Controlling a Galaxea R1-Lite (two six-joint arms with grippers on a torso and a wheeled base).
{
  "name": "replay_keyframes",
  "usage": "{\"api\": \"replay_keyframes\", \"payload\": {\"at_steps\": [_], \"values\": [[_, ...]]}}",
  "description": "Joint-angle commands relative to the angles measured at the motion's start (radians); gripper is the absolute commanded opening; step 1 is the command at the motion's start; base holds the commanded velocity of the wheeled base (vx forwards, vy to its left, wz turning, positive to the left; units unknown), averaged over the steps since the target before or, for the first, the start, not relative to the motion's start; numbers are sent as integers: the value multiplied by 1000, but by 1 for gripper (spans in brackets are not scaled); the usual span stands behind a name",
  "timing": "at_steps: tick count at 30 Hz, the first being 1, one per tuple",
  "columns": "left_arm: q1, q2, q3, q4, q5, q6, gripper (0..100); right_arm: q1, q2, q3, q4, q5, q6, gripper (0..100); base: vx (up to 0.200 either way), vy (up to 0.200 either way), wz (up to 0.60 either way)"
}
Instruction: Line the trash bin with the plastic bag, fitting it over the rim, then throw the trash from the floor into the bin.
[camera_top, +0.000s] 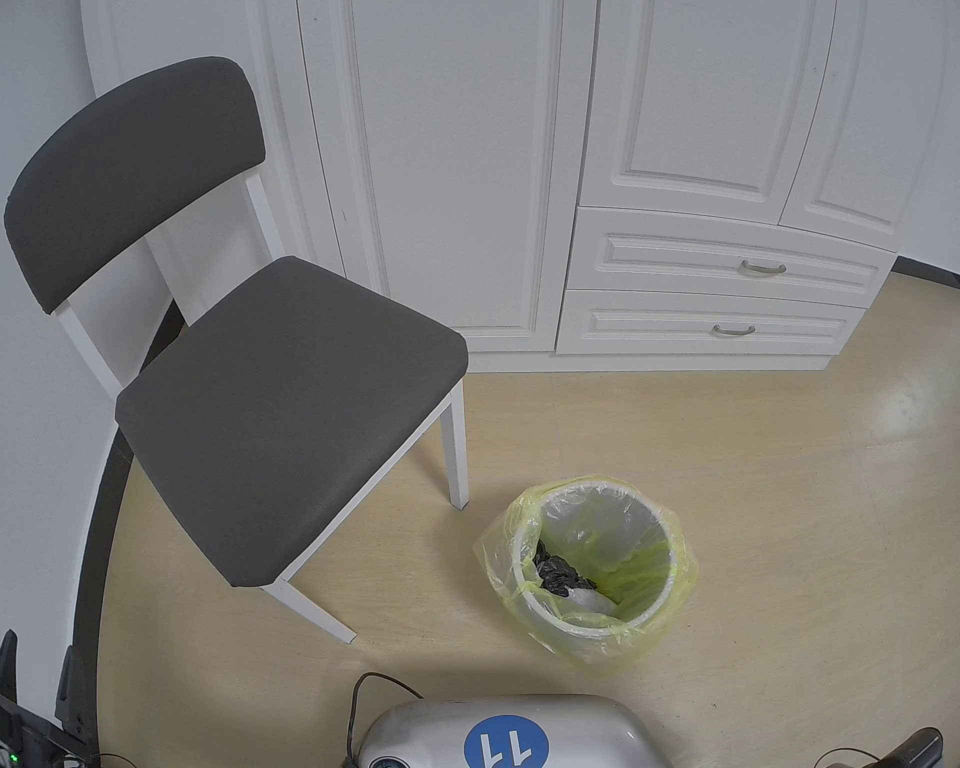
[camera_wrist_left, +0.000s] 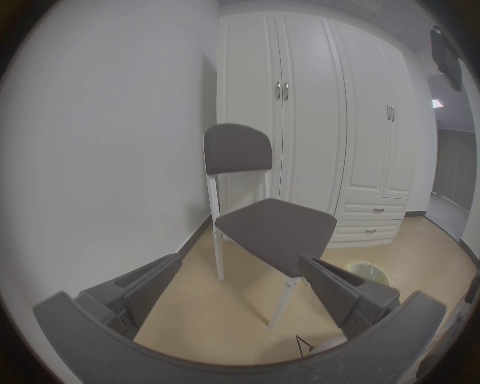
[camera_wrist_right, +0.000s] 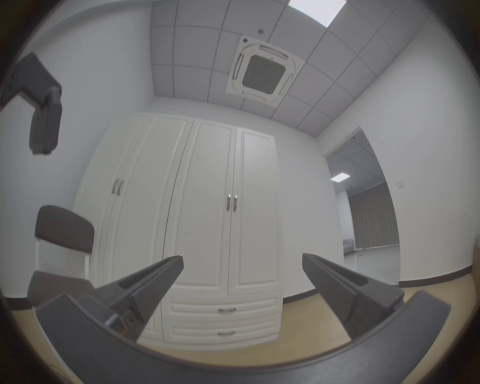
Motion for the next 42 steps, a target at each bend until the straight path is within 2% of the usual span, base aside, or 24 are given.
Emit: {"api": "replay_keyframes", "payload": {"at_steps": [1,9,15,24,31,33,34,38,42], "values": [[0,-17,11,27,-21,-16,100,0,-13,38,64,6,-6,100,0,0,0],[0,-17,10,31,-88,-14,100,0,-13,38,154,8,-3,100,0,0,0],[0,-15,16,60,-179,64,100,0,-13,38,180,16,-6,100,0,0,0],[0,-15,16,56,-159,41,100,0,-13,38,180,14,-12,100,0,0,0],[-1,-15,13,66,-172,81,100,0,-13,38,186,65,-46,100,0,0,0],[-1,-15,17,57,-179,84,100,0,-13,38,229,94,-46,100,0,0,0],[-1,-15,17,57,-179,84,100,0,-13,38,229,94,-46,100,0,0,0],[2,-15,17,56,-156,24,100,0,-13,38,380,100,-14,100,0,0,0],[0,-15,17,56,-156,29,100,0,-13,38,479,106,14,100,0,0,0]]}}
